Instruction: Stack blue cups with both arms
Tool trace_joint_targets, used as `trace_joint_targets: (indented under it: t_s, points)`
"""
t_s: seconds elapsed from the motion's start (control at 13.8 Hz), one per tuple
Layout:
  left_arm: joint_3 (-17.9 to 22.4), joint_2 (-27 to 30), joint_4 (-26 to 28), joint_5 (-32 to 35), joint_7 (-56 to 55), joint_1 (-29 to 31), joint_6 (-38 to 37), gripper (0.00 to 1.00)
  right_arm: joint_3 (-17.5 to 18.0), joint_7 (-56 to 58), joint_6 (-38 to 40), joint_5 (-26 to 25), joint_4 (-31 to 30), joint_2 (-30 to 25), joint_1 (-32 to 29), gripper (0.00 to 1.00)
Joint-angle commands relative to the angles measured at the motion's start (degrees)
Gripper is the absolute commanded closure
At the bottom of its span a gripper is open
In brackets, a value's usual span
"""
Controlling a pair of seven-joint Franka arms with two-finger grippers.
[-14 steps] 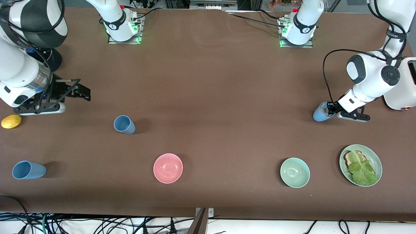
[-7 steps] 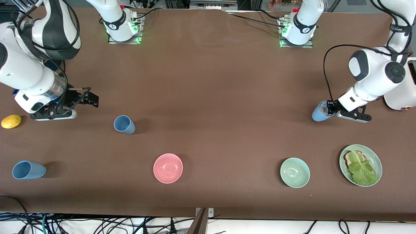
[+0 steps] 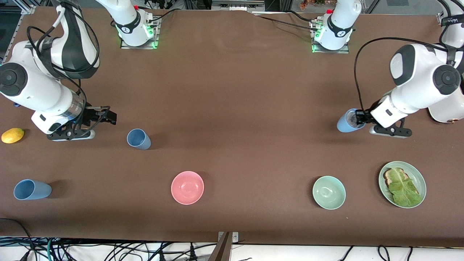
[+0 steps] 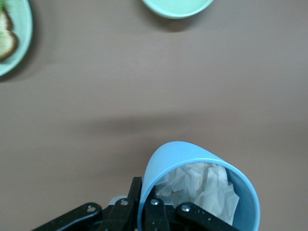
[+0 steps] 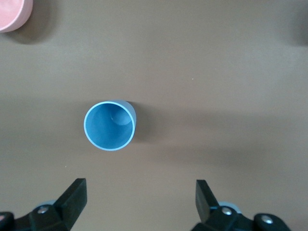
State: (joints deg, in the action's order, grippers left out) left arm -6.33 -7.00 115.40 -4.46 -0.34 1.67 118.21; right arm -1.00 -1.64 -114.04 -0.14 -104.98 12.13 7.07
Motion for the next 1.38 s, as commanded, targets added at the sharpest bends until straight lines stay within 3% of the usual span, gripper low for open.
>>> trace_joint_targets:
  t_s: [0.0, 0.51, 0.95, 1.31]
  points:
    - [-5.0, 0.5, -4.4, 0.0, -10.8, -0.3, -5.4, 1.00, 0.1, 0.2, -3.3, 0.7, -3.4, -0.7, 0.0, 0.00]
    - [-16.8, -1.7, -10.1, 0.1, -38.5, -2.8, -6.0, 1.00, 0.3, -0.3, -8.7, 0.7, -9.0, 0.0, 0.0, 0.00]
    - [-17.5, -7.9, -17.1, 0.0, -56.9, -13.2, -5.6, 1.00, 1.4, -0.3, -11.9, 0.6, -10.9, 0.7, 0.0, 0.00]
    - [-17.0, -16.3, -24.4, 7.1, -72.3, -21.2, -5.3, 1.00, 1.4, 0.3, -16.5, 0.1, -10.8, 3.8, -0.1, 0.00]
